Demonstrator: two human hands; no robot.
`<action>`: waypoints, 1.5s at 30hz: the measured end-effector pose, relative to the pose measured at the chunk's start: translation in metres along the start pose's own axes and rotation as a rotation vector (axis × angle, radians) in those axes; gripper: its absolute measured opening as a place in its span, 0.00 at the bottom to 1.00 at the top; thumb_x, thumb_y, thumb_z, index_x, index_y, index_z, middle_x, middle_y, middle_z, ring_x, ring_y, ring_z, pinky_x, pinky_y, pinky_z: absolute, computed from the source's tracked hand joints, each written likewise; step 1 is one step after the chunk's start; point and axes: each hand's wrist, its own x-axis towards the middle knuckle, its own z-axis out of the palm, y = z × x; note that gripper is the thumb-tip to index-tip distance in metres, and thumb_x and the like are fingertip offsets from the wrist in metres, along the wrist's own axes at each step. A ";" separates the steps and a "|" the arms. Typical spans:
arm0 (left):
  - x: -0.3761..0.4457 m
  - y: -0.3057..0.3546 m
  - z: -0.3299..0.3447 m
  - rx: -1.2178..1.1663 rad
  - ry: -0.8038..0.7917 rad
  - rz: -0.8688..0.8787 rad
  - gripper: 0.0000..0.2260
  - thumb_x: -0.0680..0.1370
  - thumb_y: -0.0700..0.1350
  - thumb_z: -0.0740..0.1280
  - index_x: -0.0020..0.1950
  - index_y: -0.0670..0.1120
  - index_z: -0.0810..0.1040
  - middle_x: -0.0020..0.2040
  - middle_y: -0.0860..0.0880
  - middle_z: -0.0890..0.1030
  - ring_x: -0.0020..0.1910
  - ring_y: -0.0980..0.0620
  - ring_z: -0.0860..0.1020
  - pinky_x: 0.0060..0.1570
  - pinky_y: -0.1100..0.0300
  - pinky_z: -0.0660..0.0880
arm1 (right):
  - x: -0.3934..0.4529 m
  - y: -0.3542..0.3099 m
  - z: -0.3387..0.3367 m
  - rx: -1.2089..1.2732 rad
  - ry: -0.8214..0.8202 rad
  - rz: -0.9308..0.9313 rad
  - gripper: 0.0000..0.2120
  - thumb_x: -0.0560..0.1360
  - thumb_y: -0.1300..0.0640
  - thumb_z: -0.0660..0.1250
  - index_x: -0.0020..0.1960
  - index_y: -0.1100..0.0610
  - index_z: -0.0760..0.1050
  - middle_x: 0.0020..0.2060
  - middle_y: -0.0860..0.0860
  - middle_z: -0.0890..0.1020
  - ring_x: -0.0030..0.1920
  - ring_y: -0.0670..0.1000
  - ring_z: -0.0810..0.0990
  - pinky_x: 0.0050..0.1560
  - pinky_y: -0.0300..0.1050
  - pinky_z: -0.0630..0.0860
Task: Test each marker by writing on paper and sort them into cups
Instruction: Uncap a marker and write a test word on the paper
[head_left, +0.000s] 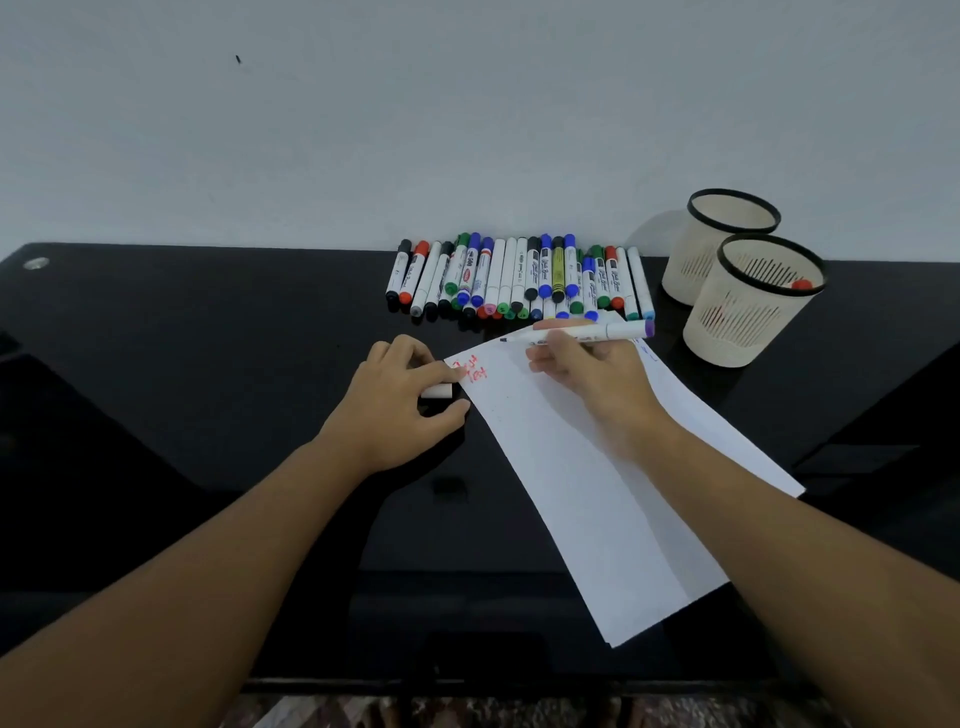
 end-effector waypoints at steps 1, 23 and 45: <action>0.000 0.000 0.000 0.002 0.003 0.006 0.23 0.74 0.67 0.62 0.63 0.58 0.81 0.56 0.56 0.70 0.55 0.51 0.68 0.58 0.46 0.73 | 0.002 -0.001 0.002 -0.086 -0.013 -0.038 0.06 0.80 0.53 0.72 0.56 0.51 0.84 0.46 0.51 0.88 0.51 0.51 0.87 0.64 0.51 0.80; 0.002 0.000 0.001 -0.034 0.027 -0.028 0.32 0.69 0.76 0.63 0.63 0.58 0.82 0.57 0.58 0.71 0.57 0.55 0.68 0.60 0.49 0.74 | -0.007 0.014 0.020 -0.418 -0.136 -0.207 0.01 0.81 0.53 0.69 0.53 0.50 0.78 0.45 0.50 0.83 0.47 0.48 0.81 0.51 0.46 0.78; 0.005 0.000 -0.001 -0.019 -0.017 -0.094 0.32 0.66 0.78 0.63 0.61 0.60 0.81 0.58 0.57 0.69 0.58 0.54 0.69 0.60 0.50 0.74 | -0.011 0.011 0.025 -0.425 -0.203 -0.151 0.01 0.84 0.52 0.66 0.54 0.49 0.76 0.46 0.49 0.82 0.53 0.50 0.81 0.59 0.49 0.77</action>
